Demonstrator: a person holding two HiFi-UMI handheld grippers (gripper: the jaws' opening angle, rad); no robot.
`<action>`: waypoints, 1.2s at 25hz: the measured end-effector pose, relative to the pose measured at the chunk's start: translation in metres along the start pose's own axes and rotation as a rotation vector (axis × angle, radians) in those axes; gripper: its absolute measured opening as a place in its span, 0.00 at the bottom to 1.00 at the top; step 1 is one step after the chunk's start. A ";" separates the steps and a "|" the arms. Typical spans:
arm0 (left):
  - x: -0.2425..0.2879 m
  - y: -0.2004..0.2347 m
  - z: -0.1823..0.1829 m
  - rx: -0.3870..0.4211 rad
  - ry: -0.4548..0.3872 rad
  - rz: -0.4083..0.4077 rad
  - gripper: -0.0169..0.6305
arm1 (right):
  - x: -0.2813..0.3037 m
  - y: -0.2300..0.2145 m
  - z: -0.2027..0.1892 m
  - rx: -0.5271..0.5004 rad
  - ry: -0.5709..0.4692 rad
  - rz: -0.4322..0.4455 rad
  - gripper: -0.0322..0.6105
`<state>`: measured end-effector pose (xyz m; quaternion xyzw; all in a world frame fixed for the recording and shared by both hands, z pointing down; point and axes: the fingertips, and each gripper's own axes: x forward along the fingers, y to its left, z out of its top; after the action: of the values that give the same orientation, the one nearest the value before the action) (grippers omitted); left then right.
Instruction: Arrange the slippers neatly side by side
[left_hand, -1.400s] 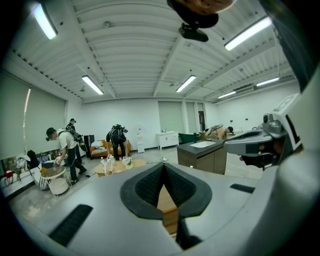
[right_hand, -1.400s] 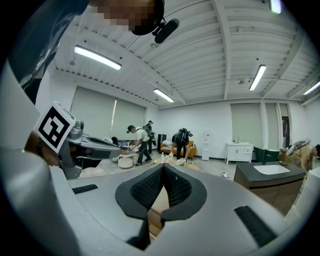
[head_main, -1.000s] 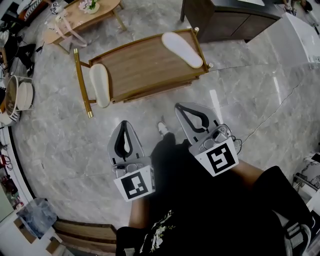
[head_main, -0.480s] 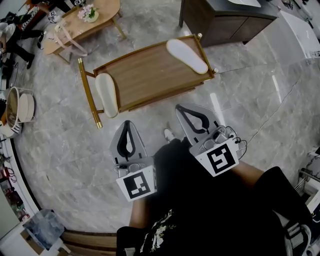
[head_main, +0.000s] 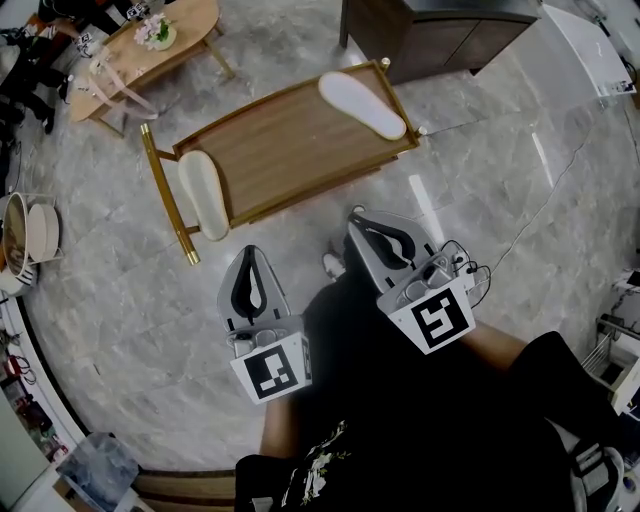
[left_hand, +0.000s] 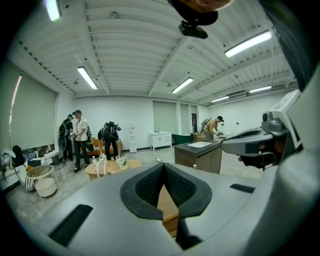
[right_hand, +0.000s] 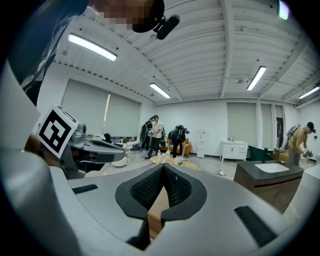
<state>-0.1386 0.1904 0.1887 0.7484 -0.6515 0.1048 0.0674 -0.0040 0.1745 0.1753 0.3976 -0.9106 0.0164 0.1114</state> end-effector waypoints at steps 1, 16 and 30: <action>-0.001 0.000 0.000 0.000 0.002 -0.001 0.03 | 0.001 0.002 0.000 0.000 0.001 0.006 0.04; 0.027 0.002 -0.003 -0.001 0.037 0.005 0.03 | 0.025 -0.017 -0.007 0.020 0.018 0.022 0.03; 0.097 0.007 0.010 0.001 0.086 -0.007 0.03 | 0.080 -0.071 -0.006 0.046 0.052 0.027 0.04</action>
<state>-0.1318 0.0943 0.2027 0.7455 -0.6452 0.1371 0.0955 -0.0037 0.0689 0.1944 0.3870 -0.9122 0.0489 0.1255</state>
